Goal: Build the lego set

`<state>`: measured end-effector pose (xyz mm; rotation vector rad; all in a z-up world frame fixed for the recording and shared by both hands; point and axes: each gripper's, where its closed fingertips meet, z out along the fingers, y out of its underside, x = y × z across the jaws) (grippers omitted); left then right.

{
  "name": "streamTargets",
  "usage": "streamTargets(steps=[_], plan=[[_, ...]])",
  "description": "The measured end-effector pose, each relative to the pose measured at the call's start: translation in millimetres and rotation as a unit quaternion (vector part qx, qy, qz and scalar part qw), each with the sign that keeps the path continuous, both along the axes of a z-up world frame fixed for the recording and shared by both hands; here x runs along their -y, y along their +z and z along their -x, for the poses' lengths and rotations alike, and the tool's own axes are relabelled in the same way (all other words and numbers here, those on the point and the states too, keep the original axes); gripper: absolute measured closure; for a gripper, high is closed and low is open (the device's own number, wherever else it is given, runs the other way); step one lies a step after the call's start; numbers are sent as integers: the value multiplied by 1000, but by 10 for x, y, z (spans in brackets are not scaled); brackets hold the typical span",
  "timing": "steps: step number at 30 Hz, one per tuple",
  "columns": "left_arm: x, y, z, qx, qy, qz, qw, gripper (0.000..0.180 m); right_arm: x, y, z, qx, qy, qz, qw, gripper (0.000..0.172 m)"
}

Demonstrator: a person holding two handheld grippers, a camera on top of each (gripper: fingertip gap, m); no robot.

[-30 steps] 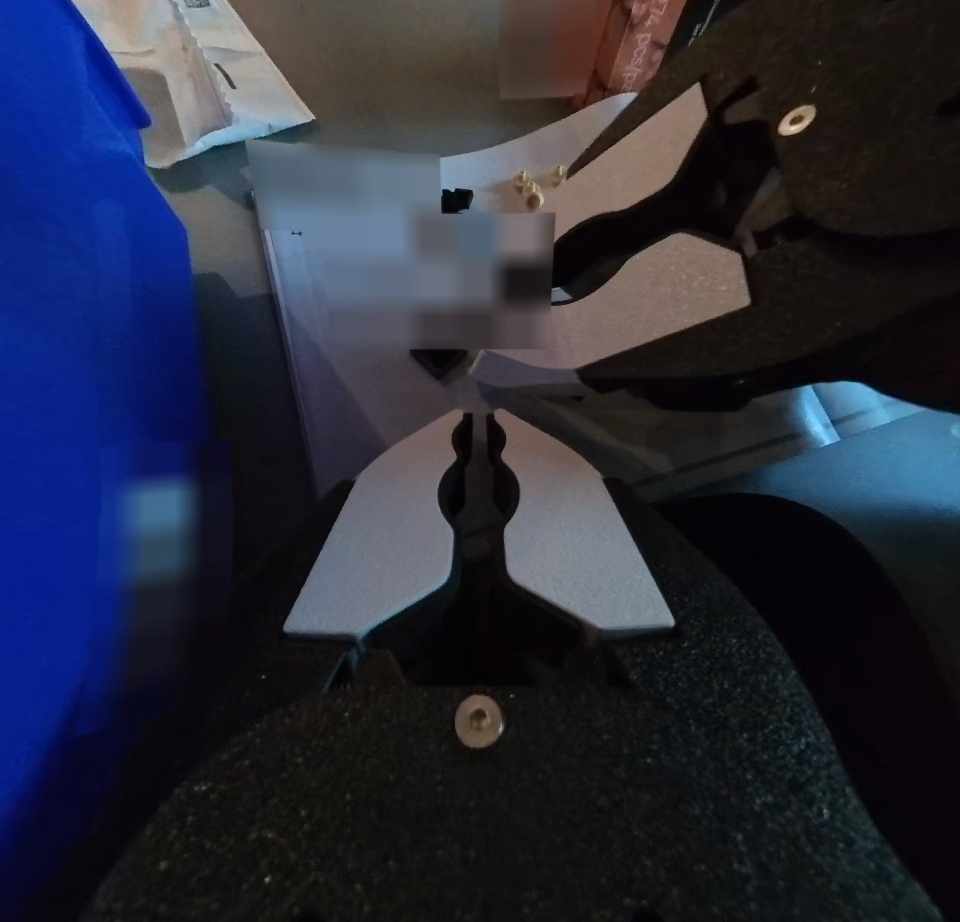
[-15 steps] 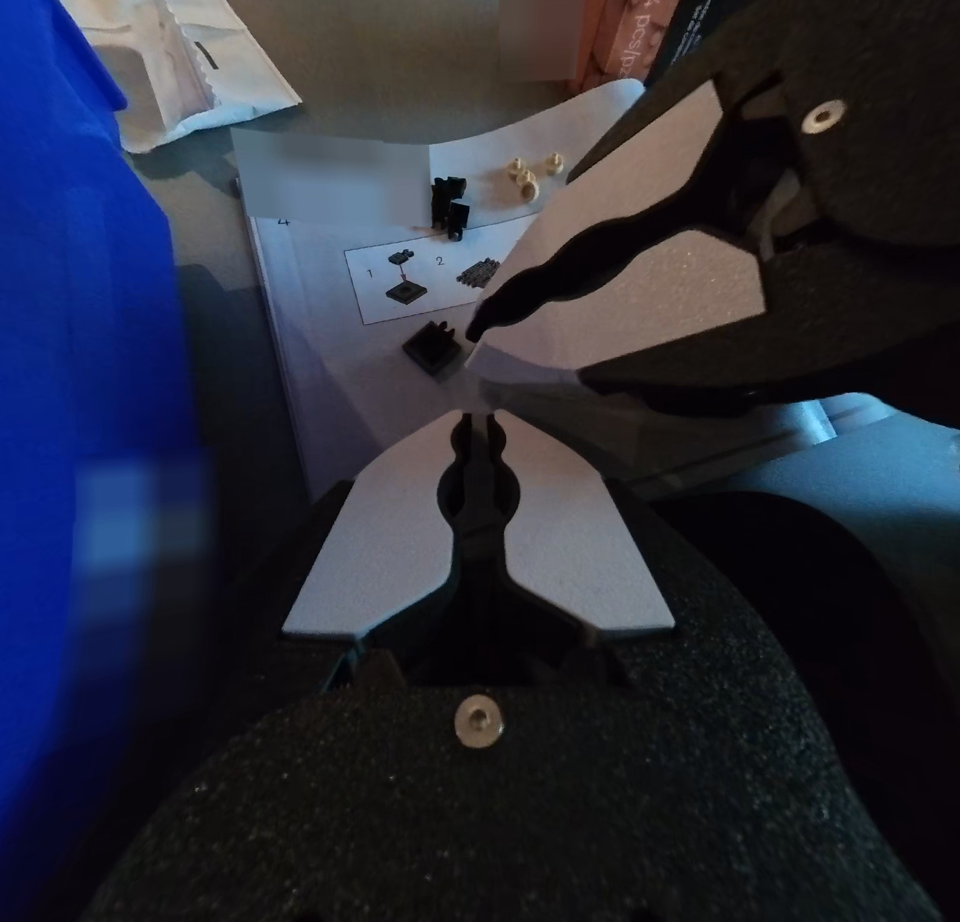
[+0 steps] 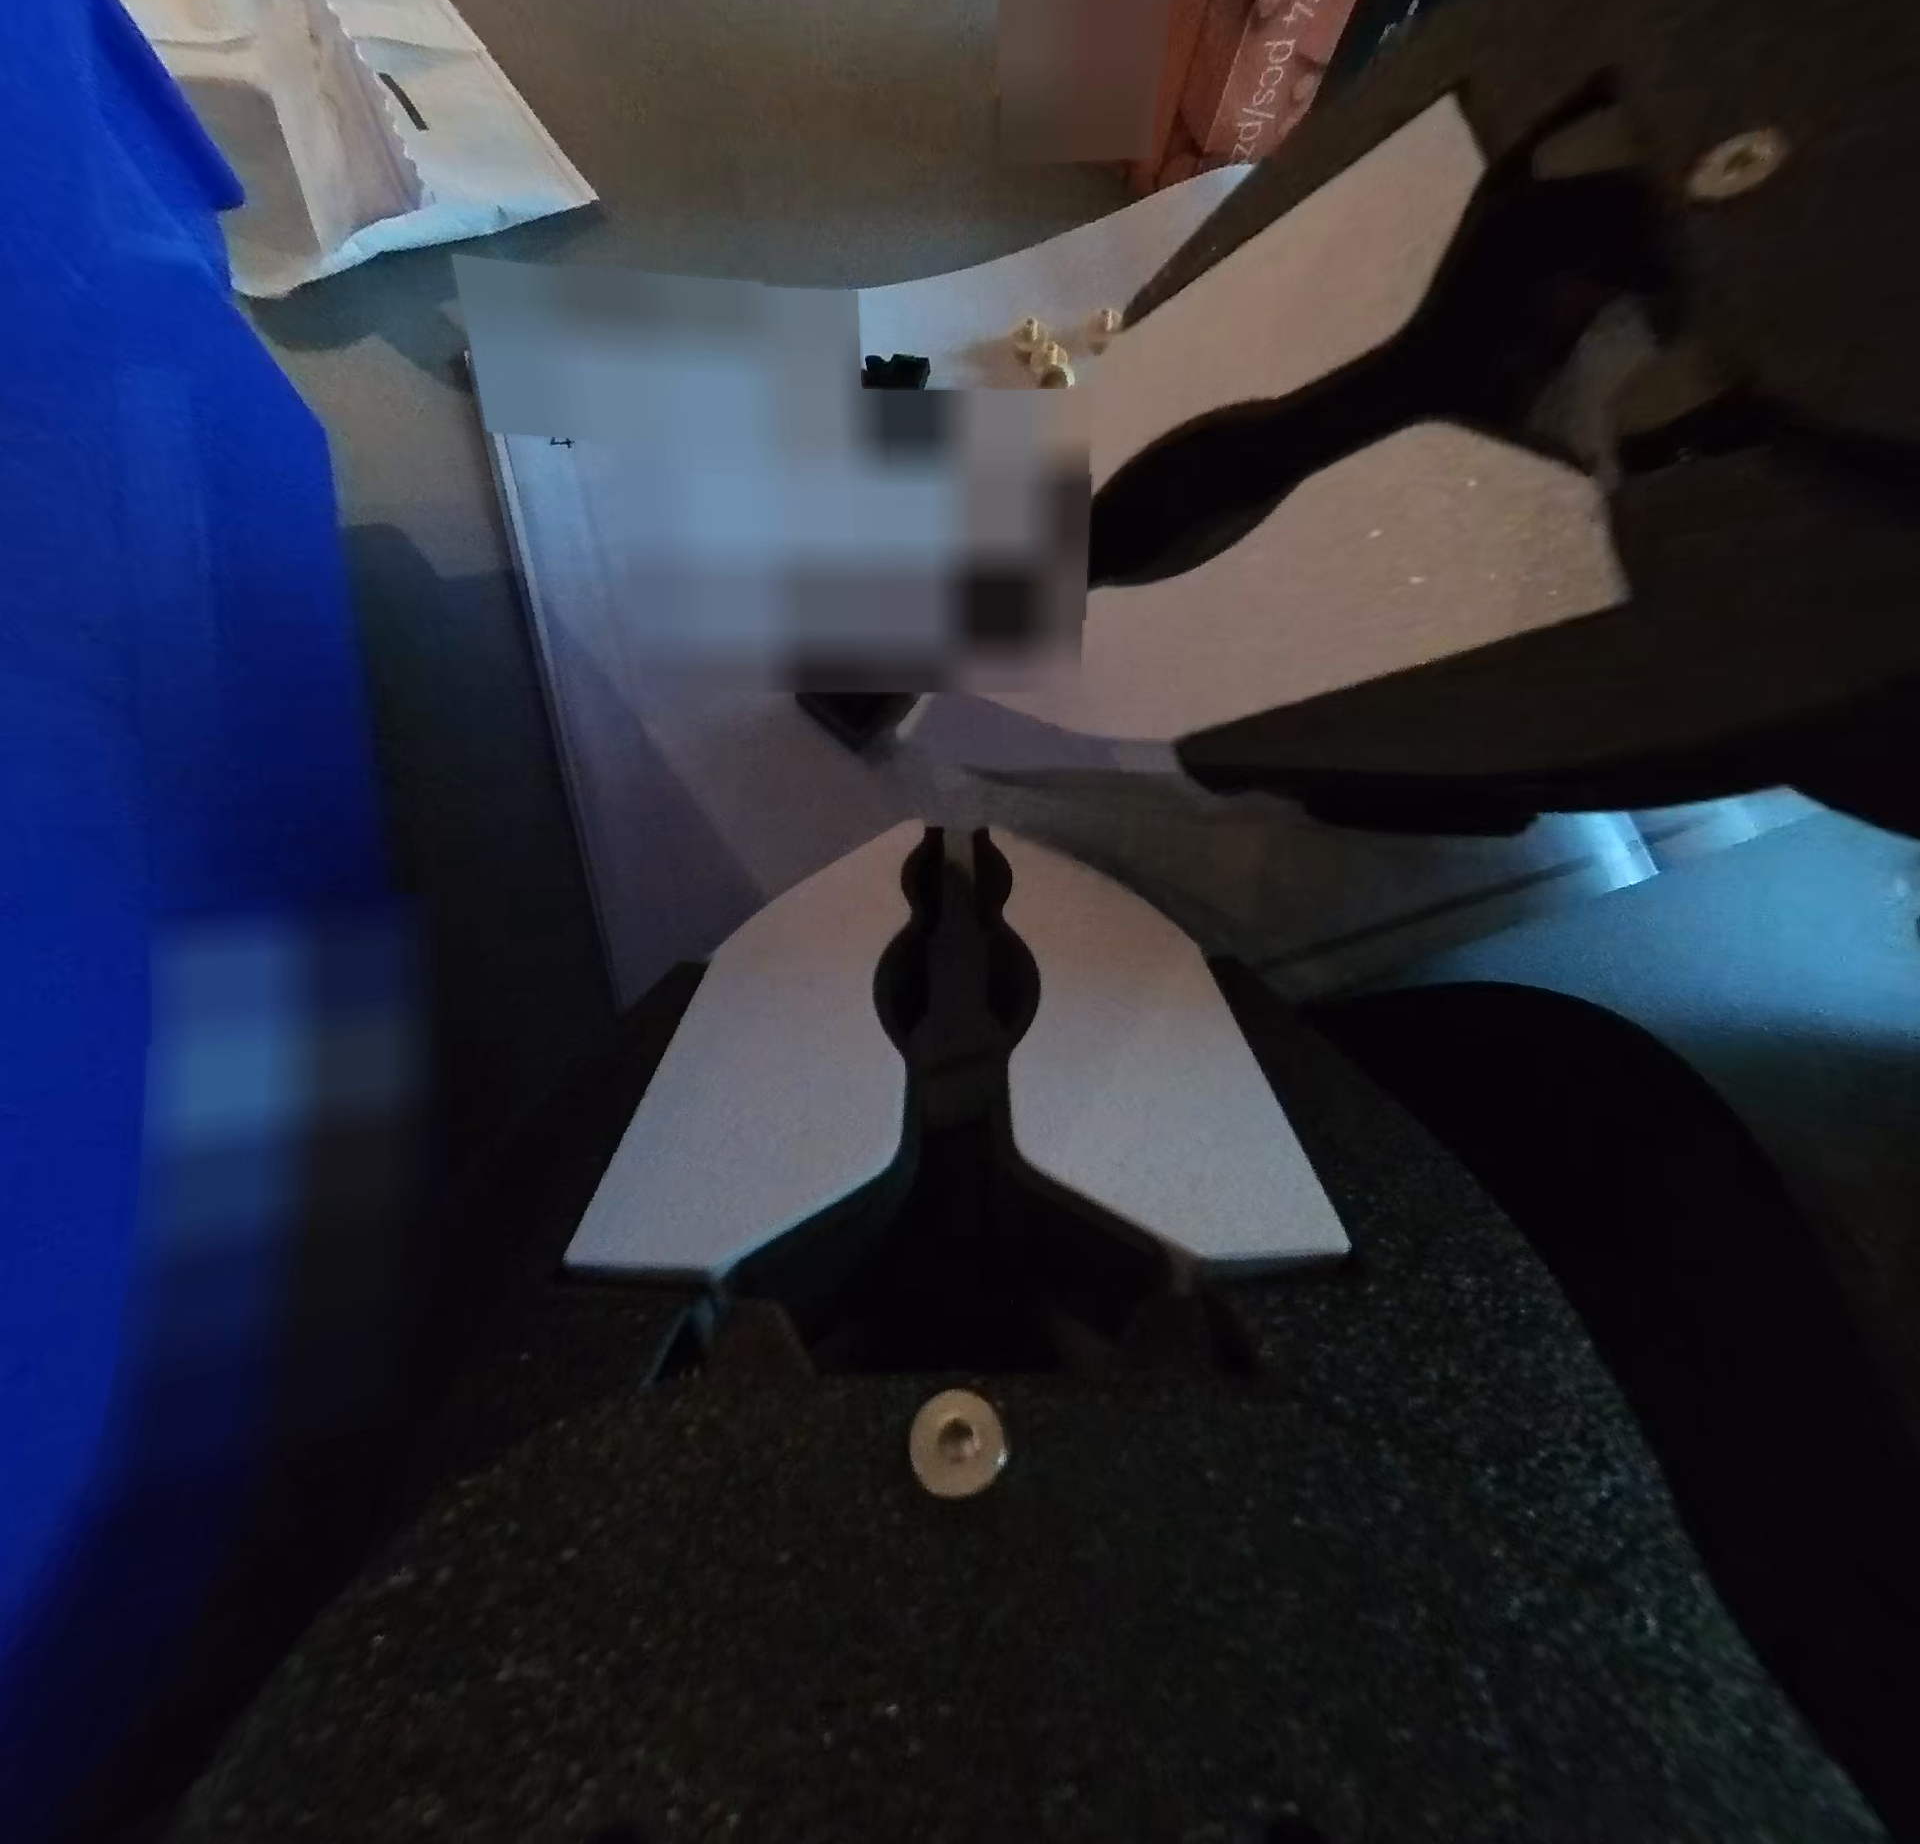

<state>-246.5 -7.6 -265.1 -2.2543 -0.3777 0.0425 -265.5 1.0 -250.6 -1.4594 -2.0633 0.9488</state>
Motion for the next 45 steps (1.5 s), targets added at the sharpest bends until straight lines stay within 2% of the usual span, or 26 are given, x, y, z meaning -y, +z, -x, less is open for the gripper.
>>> streamTargets(steps=[3, 10, 31, 45], plan=[[-1, 0, -3, -1, -1, 0, 1000, 175, 31, -63, -1, 24, -3, 31, 999, 170], [-2, 1, -4, -2, -2, 0, 1000, 175, 15, -160, 31, 45, -12, 14, 999, 172], [-4, 1, -7, 1, -3, -1, 1000, 175, -32, -104, 86, 34, -35, 13, 999, 169], [-7, 5, -12, 0, -5, -2, 1000, 175, -99, -169, 47, 44, -49, 14, 998, 167]])
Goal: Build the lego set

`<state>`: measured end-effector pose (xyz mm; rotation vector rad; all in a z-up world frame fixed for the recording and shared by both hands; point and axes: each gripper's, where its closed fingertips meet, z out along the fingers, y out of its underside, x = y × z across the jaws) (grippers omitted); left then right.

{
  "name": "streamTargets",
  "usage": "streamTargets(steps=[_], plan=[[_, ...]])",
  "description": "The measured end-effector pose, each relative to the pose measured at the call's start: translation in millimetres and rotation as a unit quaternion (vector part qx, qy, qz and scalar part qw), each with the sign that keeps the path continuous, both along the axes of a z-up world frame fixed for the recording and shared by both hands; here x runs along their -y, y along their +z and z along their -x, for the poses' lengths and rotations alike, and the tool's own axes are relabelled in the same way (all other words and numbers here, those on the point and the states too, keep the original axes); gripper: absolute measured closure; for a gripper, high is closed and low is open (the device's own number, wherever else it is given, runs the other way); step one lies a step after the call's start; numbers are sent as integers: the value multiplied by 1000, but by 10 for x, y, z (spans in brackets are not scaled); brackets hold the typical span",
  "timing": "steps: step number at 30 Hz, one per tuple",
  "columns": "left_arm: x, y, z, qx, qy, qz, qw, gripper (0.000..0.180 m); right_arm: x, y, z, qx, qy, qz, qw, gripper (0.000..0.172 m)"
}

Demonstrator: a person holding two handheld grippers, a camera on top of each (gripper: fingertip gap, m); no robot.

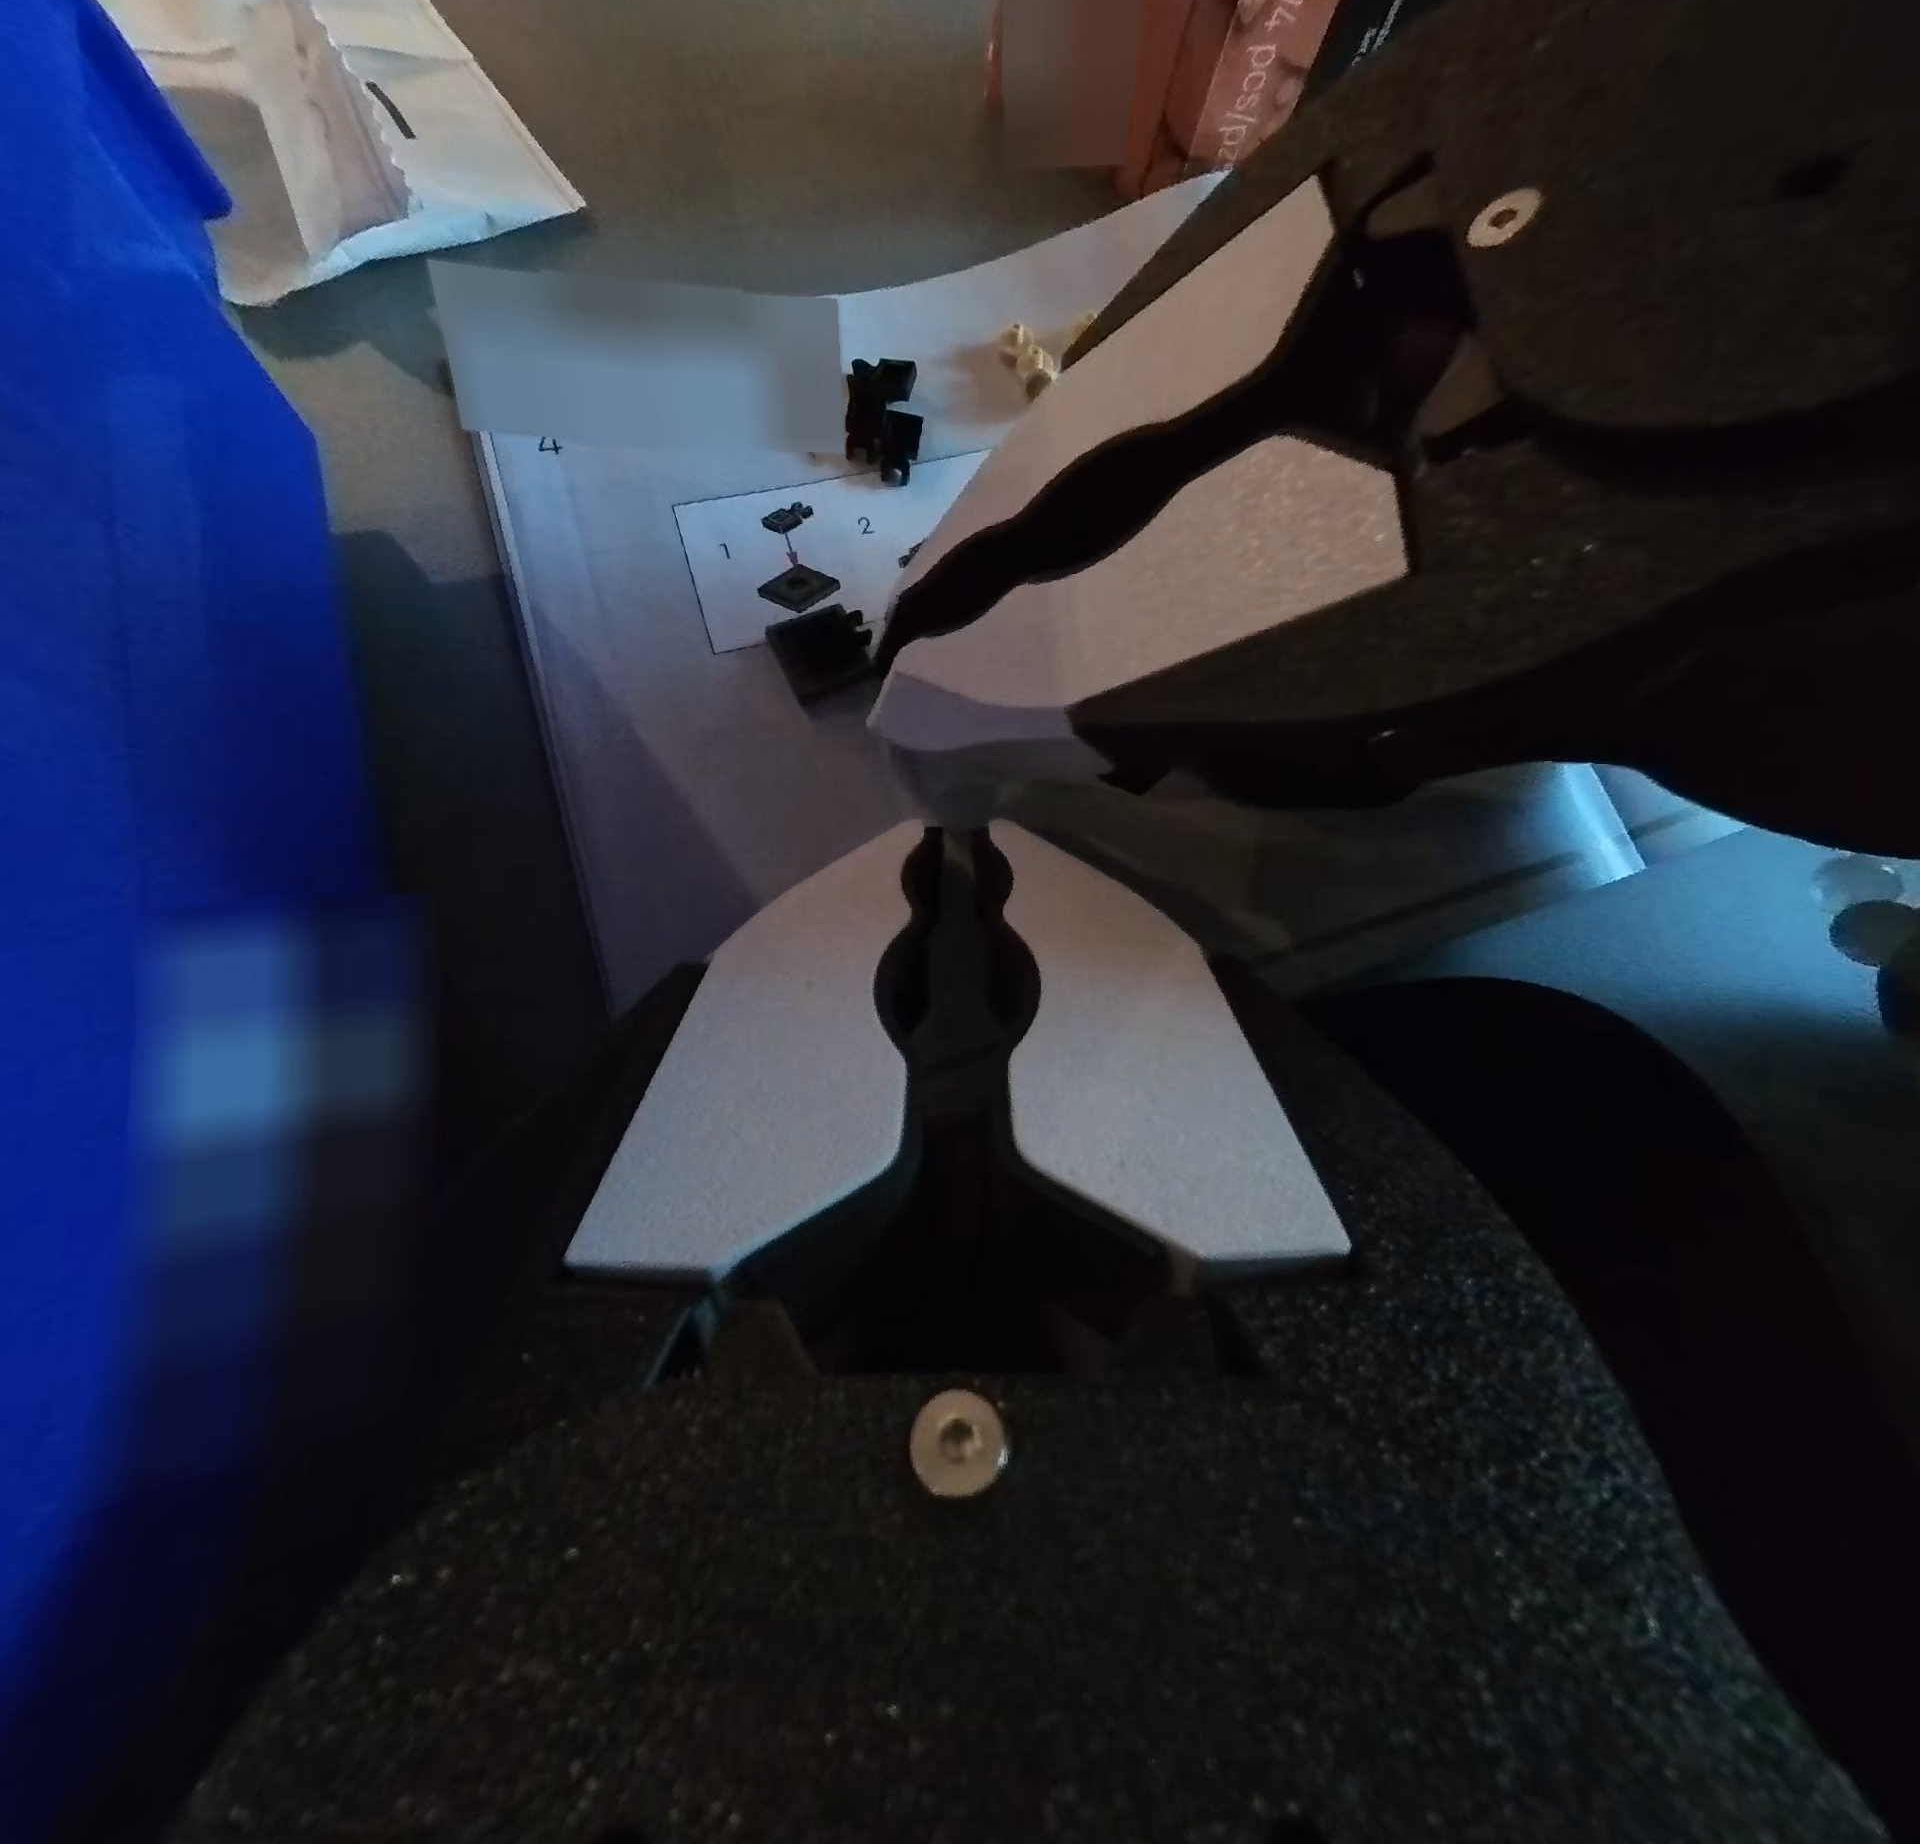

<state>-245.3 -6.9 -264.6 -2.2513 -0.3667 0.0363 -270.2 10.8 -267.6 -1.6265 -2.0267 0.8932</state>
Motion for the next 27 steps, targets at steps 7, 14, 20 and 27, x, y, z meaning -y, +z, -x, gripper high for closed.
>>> streamTargets(steps=[7, 14, 20, 27], plan=[[0, -5, -1, 1, 0, 1, 1000, 175, -133, 90, 12, -10, -7, -27, 1000, 166], [0, -6, -2, 1, -1, 2, 1000, 174, -356, 95, 115, -11, -3, -59, 998, 165], [0, -6, -3, 1, -1, 2, 1000, 175, -386, 72, 188, -7, 13, -70, 997, 170], [0, -5, -3, 1, -1, 2, 1000, 175, -384, 32, 225, -3, 16, -71, 997, 171]])
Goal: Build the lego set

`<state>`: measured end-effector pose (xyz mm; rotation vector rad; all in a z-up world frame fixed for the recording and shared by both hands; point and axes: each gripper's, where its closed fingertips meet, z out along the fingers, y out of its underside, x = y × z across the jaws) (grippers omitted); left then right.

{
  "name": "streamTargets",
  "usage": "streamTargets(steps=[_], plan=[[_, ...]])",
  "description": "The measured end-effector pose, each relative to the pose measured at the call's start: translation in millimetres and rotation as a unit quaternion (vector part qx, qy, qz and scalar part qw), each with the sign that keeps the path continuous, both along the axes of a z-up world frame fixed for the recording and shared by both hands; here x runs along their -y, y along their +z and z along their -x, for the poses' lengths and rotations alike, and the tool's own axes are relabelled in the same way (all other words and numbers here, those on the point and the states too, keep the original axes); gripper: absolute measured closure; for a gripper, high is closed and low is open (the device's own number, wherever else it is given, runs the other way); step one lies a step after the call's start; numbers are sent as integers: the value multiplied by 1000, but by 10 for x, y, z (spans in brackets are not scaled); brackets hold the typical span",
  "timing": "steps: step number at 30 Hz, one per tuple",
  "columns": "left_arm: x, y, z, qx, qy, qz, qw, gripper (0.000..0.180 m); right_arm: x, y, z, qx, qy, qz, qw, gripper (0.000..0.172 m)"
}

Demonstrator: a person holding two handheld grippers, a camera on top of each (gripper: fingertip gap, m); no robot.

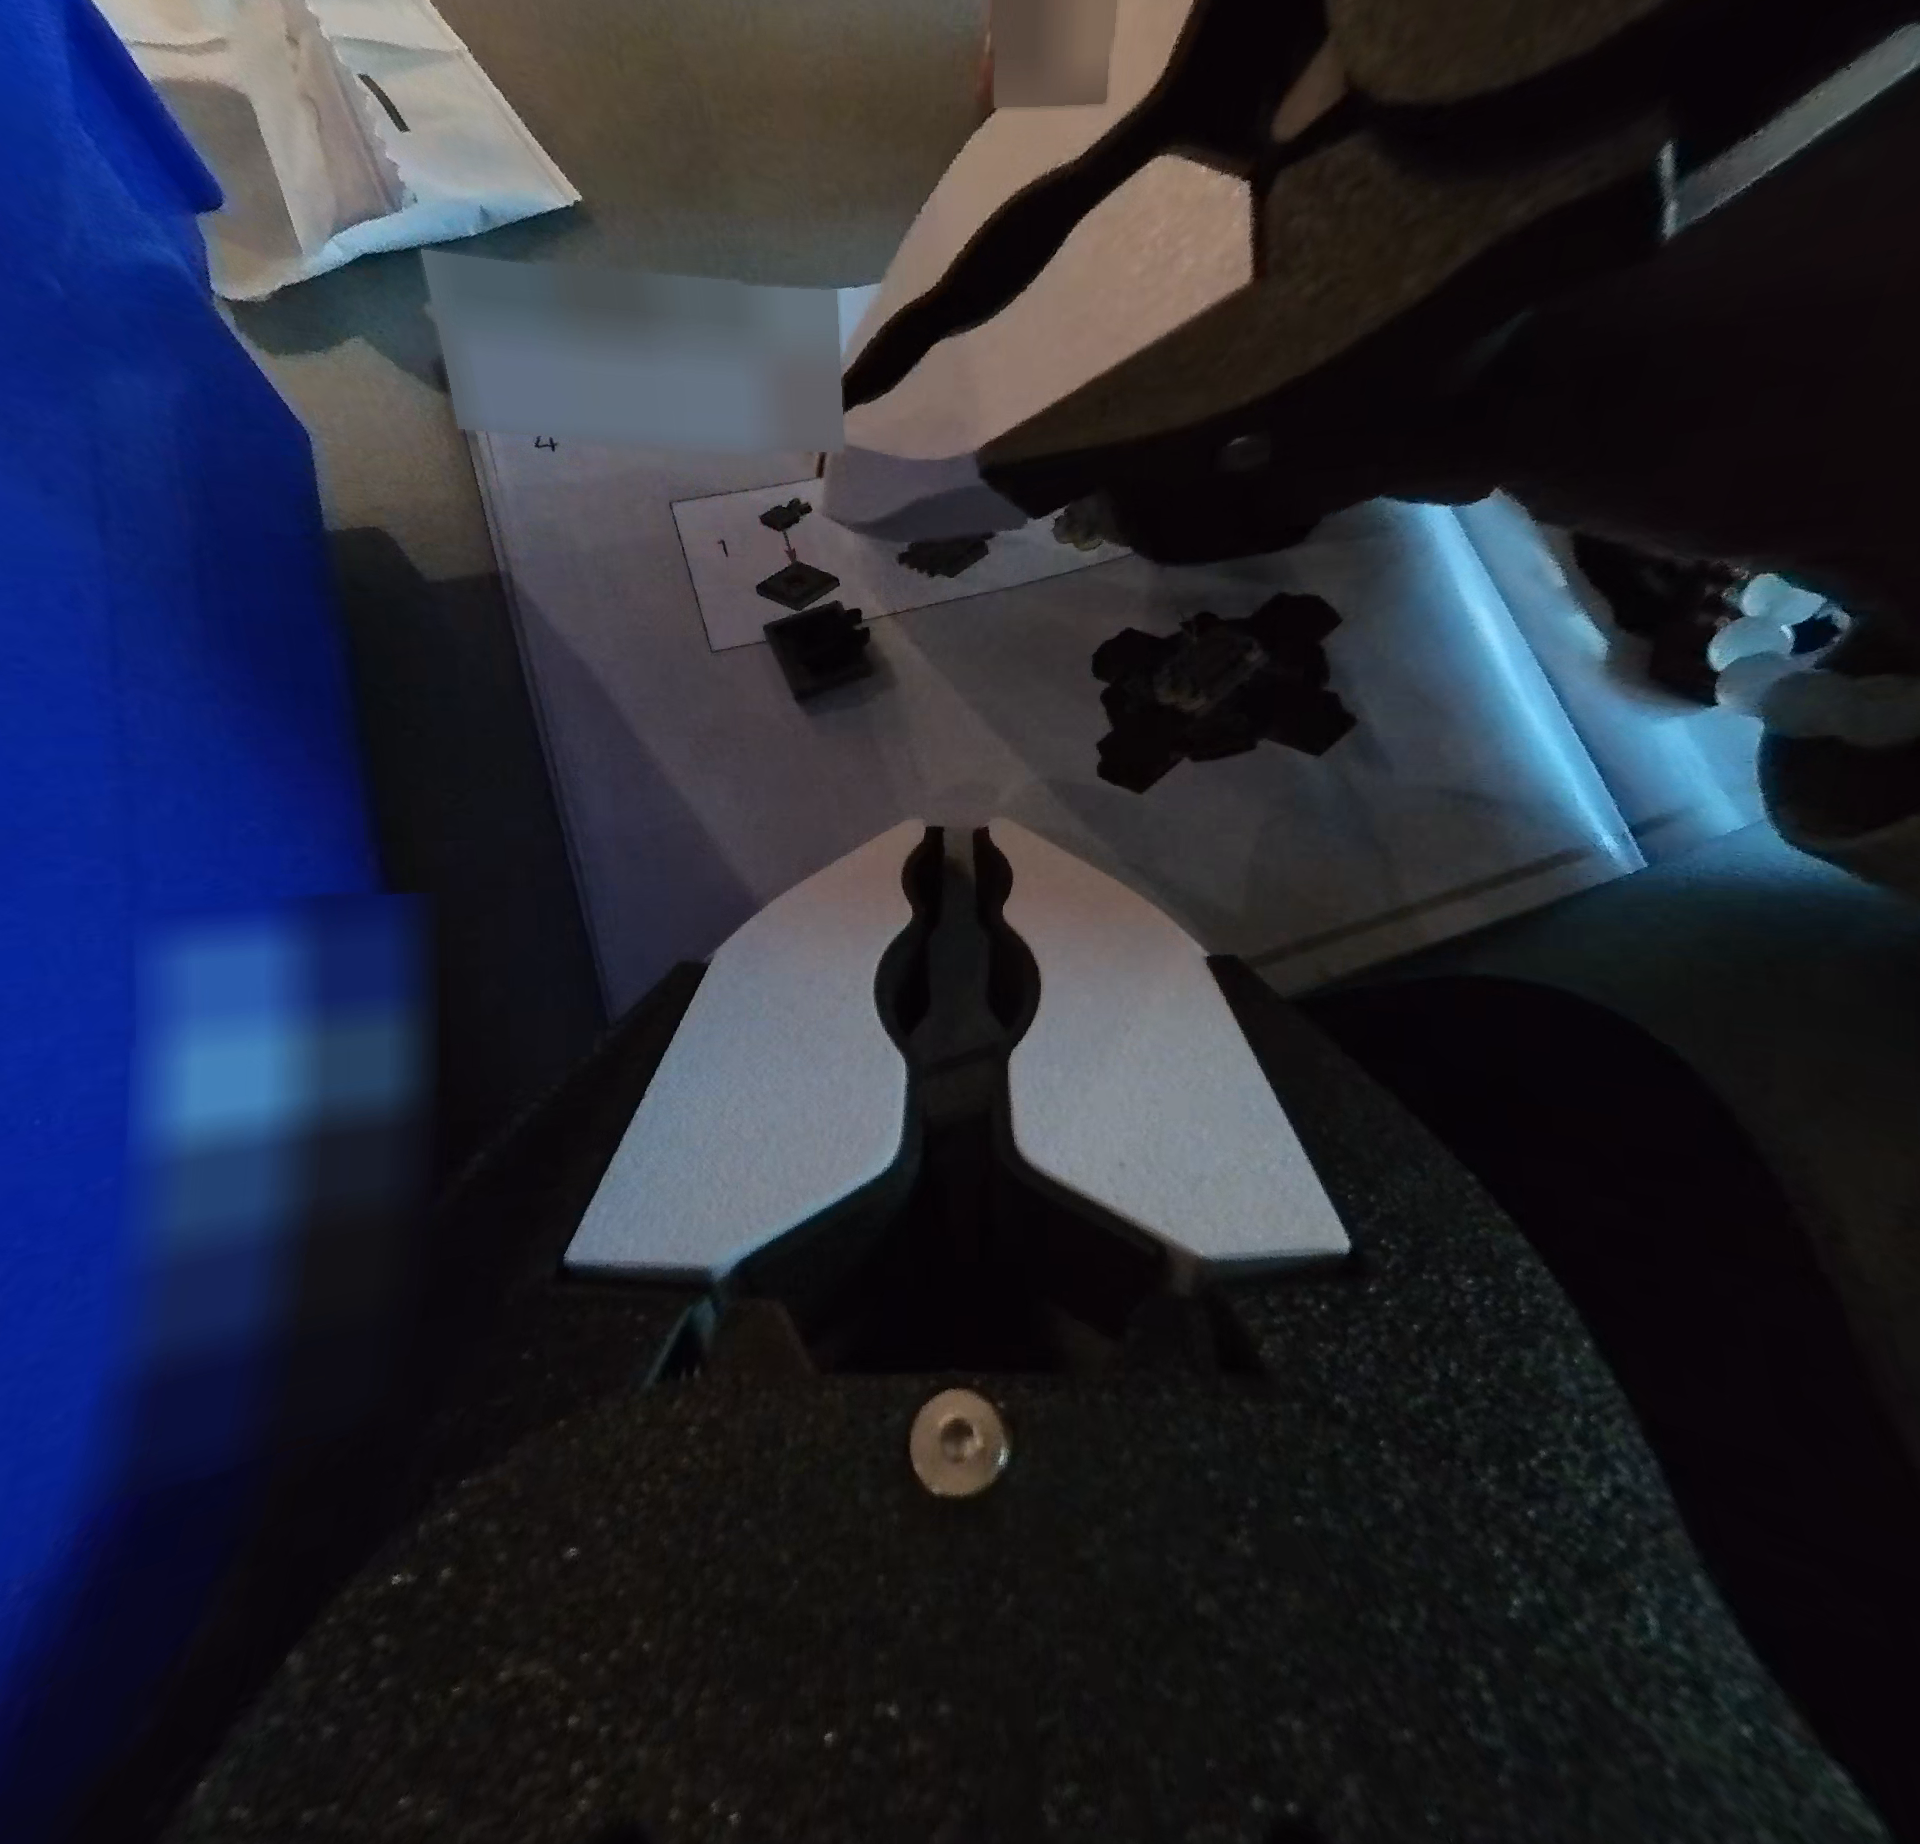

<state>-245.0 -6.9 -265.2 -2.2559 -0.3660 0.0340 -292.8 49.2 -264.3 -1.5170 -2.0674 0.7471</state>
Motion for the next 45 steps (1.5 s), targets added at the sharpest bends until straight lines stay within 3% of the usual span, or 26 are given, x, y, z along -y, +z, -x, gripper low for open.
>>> streamTargets(steps=[24, 29, 34, 45], plan=[[1, -1, 1, -1, 0, 0, 1000, 175, 3, -33, -4, 5, -1, 8, 1000, 172], [1, -1, 2, 1, 0, 0, 1000, 175, 110, 216, -70, -60, -1, 28, 998, 172], [-1, -1, -2, -1, -1, 0, 1000, 175, 234, 101, -251, -18, 9, 42, 999, 172], [-1, 0, -2, -1, -1, 0, 1000, 175, 283, -24, -289, -12, -7, 45, 999, 170]])
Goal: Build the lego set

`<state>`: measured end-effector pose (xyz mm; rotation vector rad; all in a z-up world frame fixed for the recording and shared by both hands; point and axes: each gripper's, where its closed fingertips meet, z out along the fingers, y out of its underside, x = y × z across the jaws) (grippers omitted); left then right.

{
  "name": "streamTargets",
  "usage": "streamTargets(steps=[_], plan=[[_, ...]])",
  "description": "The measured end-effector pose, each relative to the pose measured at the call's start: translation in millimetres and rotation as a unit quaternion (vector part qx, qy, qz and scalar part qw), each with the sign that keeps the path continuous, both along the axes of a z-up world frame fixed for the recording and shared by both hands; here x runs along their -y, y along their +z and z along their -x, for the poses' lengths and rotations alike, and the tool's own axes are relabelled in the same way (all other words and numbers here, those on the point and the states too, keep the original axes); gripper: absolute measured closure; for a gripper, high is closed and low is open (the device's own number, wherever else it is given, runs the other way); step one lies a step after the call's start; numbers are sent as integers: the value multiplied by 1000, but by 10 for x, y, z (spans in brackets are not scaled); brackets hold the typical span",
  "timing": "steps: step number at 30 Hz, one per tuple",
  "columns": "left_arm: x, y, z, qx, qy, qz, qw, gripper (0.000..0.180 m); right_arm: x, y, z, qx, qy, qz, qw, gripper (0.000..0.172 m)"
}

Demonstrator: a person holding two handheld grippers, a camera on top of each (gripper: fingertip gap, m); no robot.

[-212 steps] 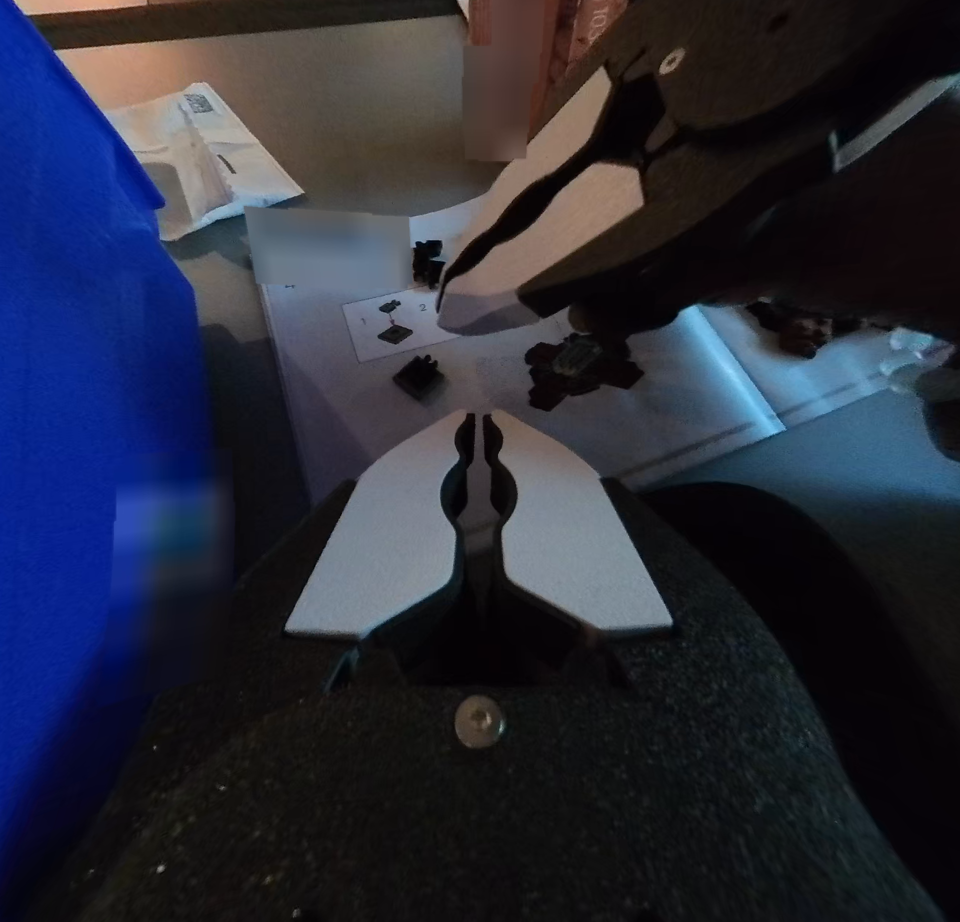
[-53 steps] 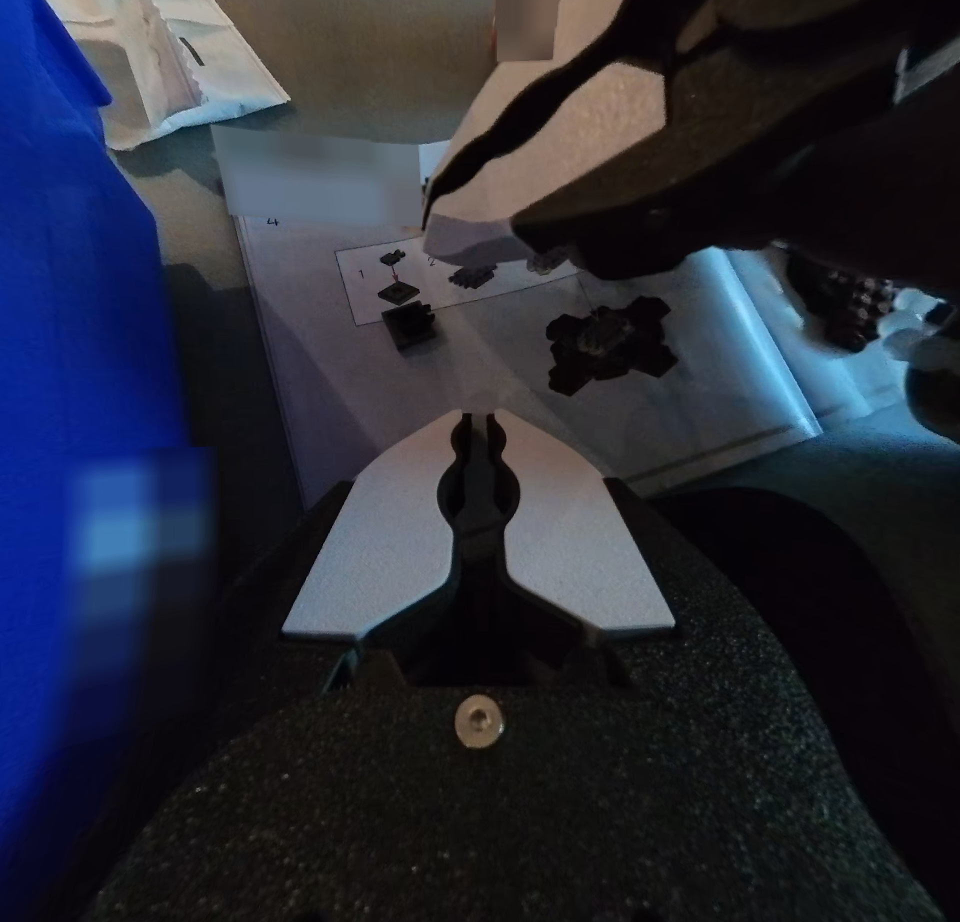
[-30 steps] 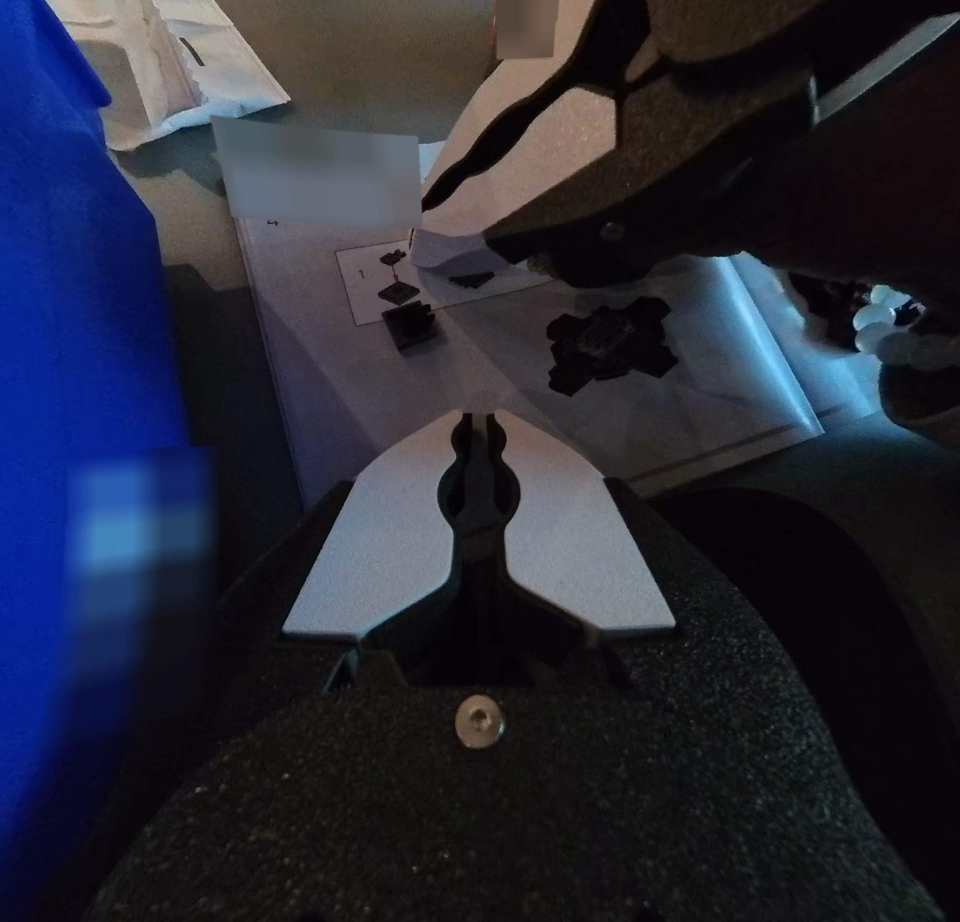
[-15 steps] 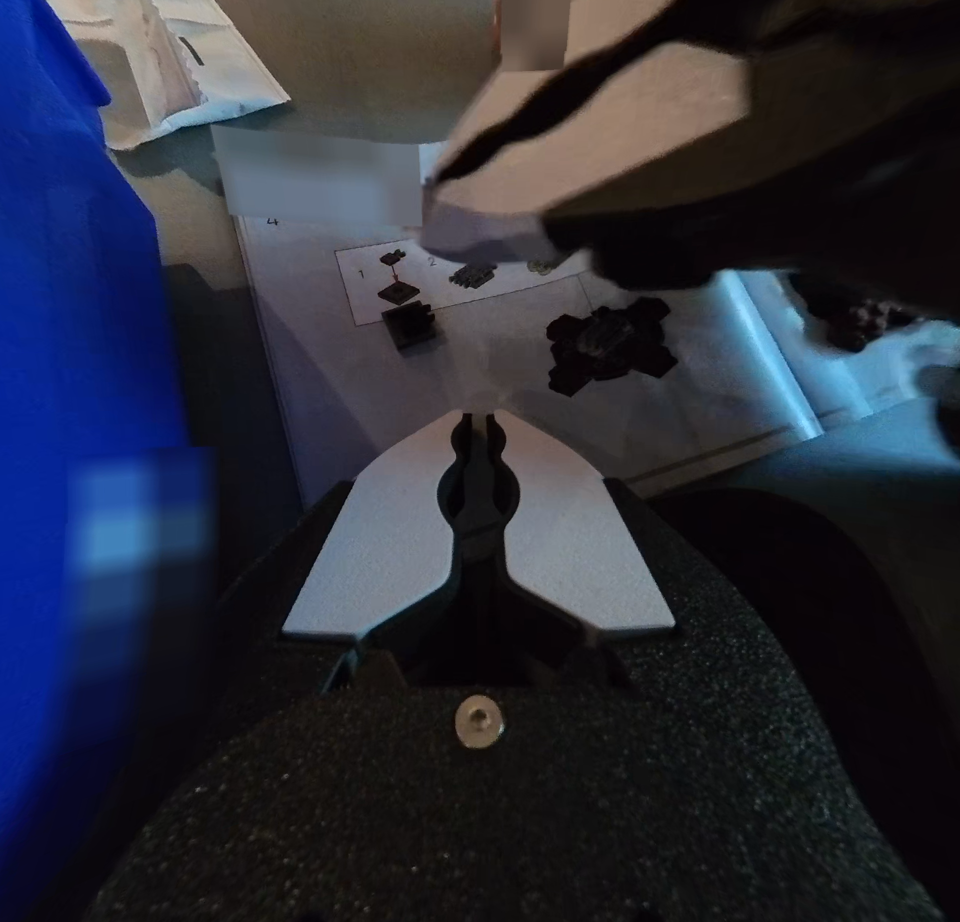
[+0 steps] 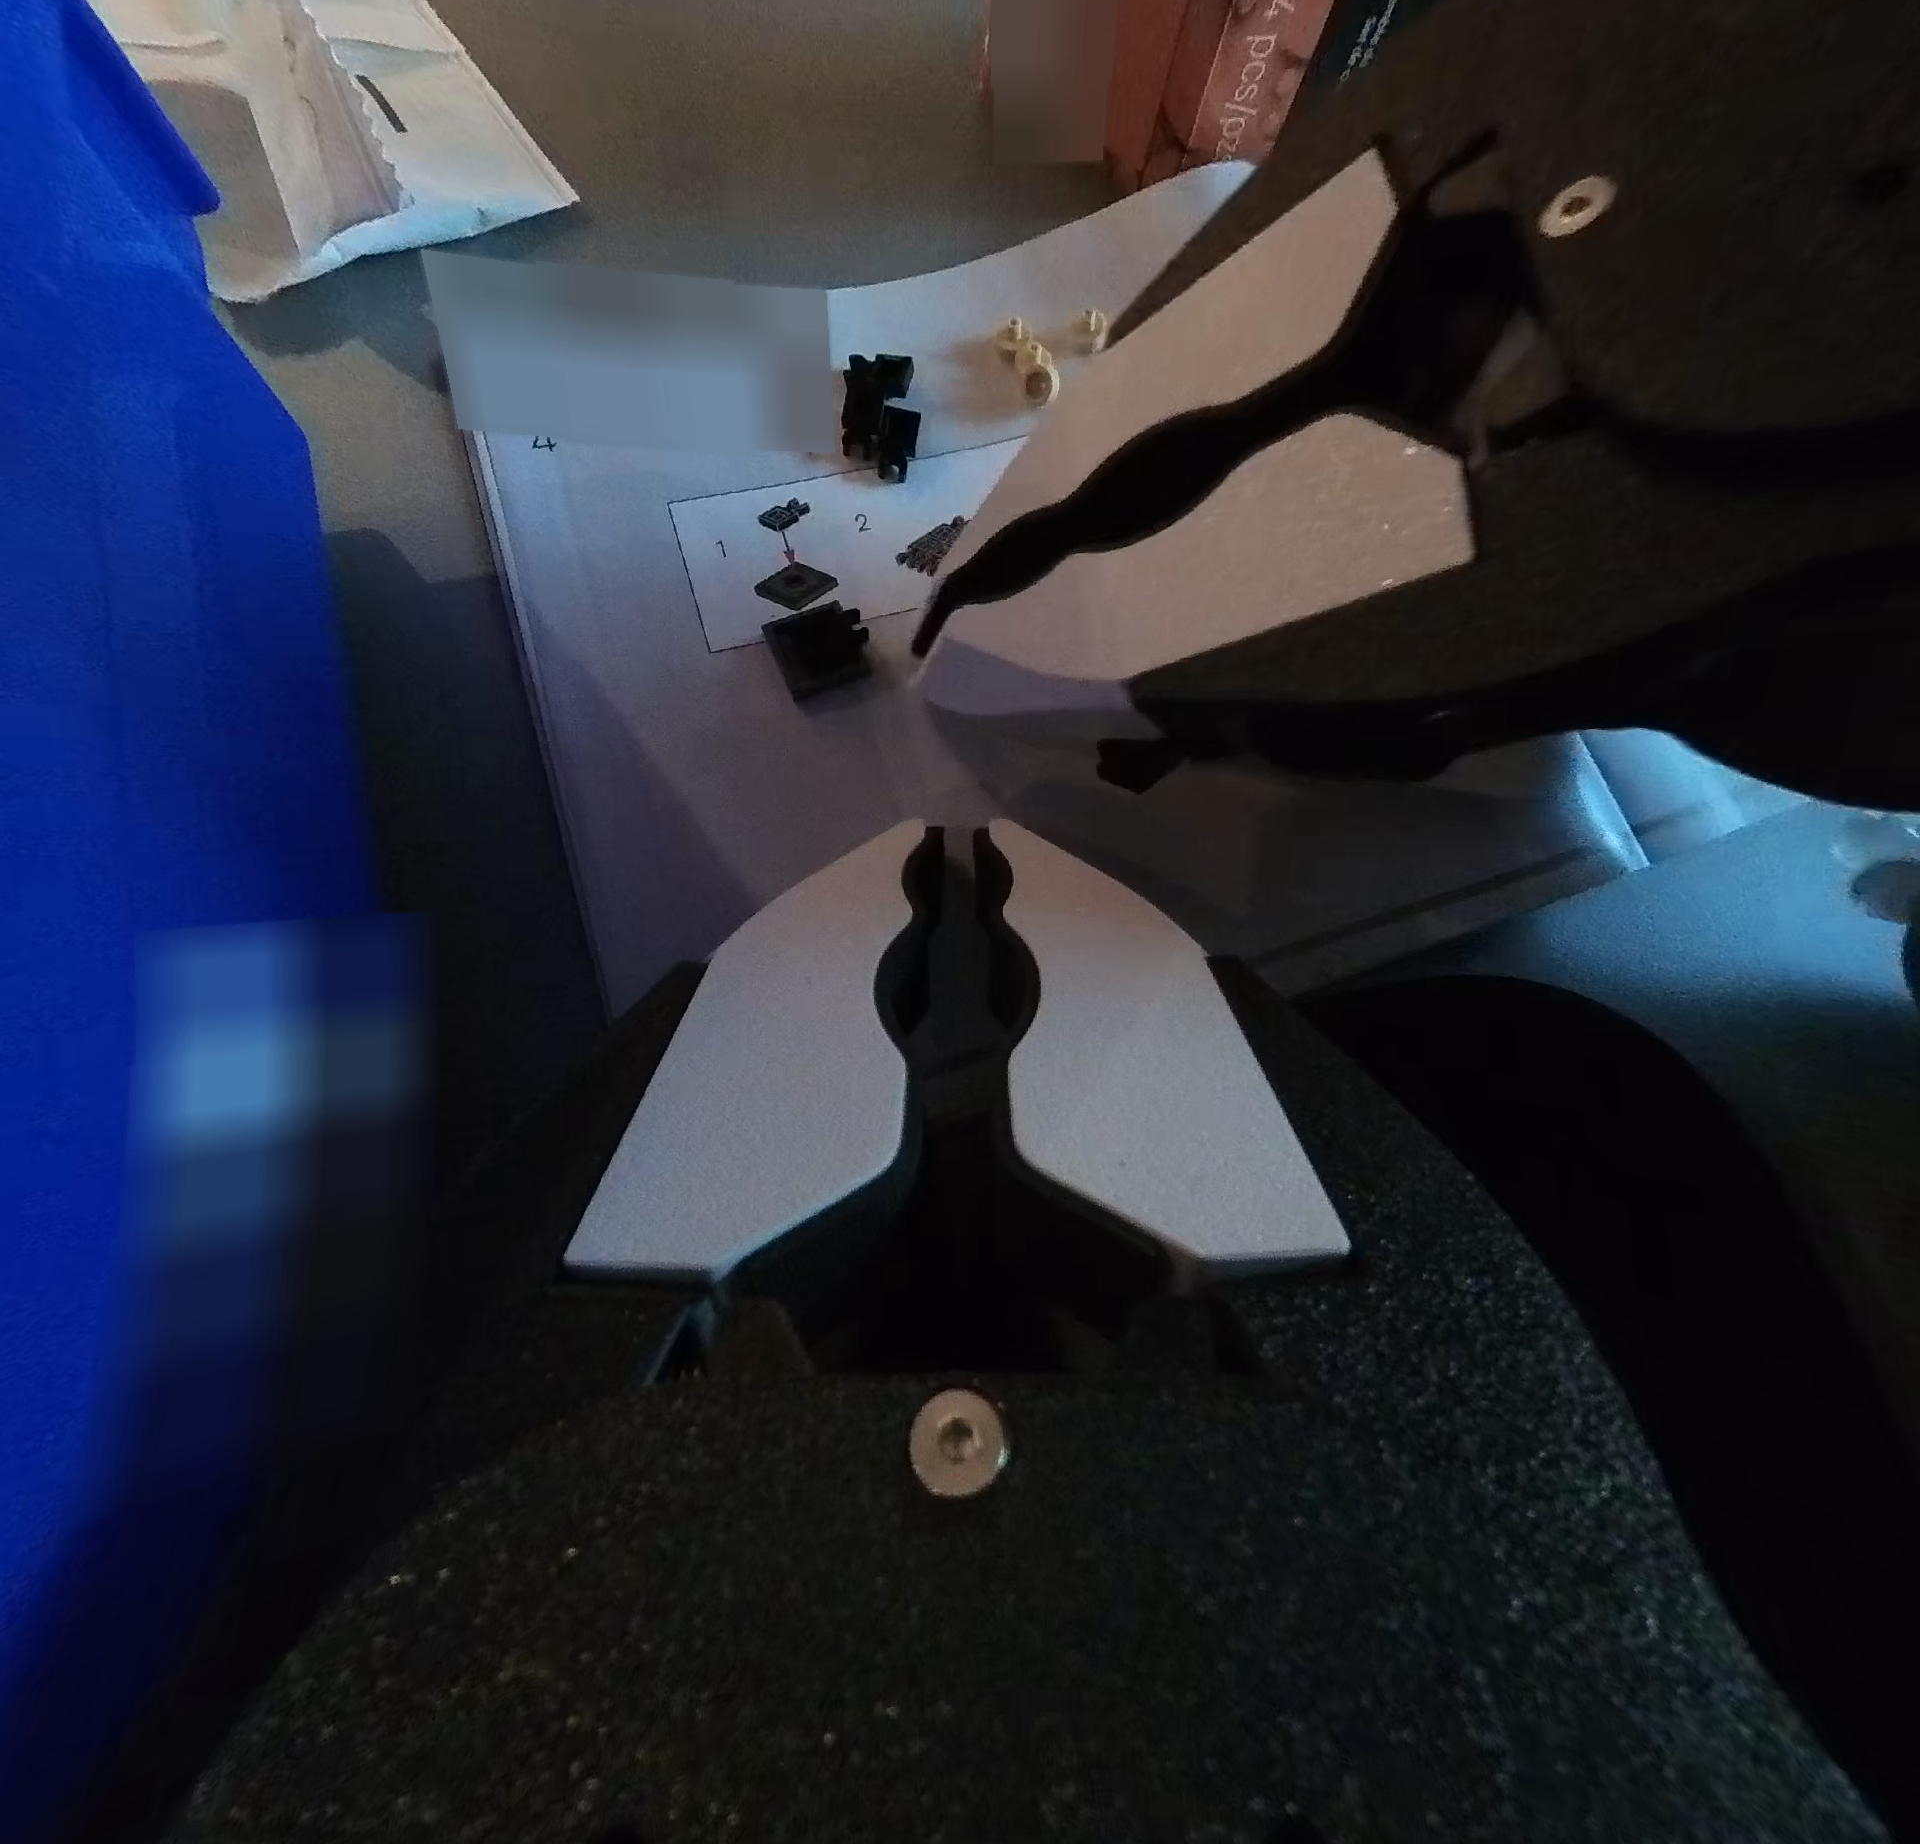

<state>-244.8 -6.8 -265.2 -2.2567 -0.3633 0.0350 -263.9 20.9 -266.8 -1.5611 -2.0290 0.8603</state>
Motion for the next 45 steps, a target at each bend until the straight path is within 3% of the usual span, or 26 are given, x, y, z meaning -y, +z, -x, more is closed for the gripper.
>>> streamTargets(steps=[6, 45], plan=[[0, 1, 1, 0, 0, 0, 1000, 175, -252, 82, -76, -6, -45, -34, 998, 171], [-1, -2, -1, -1, -1, 0, 1000, 174, -253, -13, -56, -10, -95, -30, 995, 172]])
